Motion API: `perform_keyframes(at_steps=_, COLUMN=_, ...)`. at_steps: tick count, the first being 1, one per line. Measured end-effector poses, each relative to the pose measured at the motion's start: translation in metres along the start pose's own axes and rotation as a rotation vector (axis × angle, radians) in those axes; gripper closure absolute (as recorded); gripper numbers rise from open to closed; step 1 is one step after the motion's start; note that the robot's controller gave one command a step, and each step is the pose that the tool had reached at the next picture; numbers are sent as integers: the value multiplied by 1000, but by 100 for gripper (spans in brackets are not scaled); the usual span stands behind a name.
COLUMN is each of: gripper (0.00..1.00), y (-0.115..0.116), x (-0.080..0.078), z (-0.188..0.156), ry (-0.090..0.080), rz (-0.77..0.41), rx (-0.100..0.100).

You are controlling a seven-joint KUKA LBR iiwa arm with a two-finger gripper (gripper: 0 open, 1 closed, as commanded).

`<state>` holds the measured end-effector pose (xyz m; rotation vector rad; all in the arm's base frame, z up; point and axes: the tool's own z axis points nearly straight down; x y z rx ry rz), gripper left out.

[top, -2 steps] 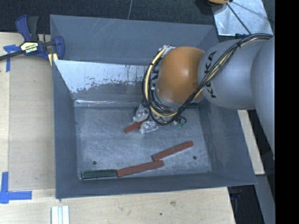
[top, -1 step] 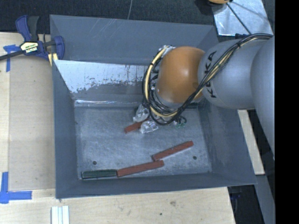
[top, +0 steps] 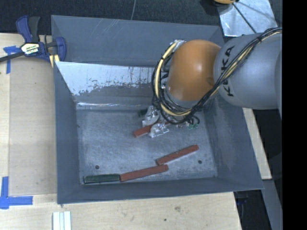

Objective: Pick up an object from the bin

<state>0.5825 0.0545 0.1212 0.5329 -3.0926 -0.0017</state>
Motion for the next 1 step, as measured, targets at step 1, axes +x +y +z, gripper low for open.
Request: perform_keyframes(at_steps=1, gripper=100, y=4, x=-2, z=-132, ry=-7, rz=127, rx=2)
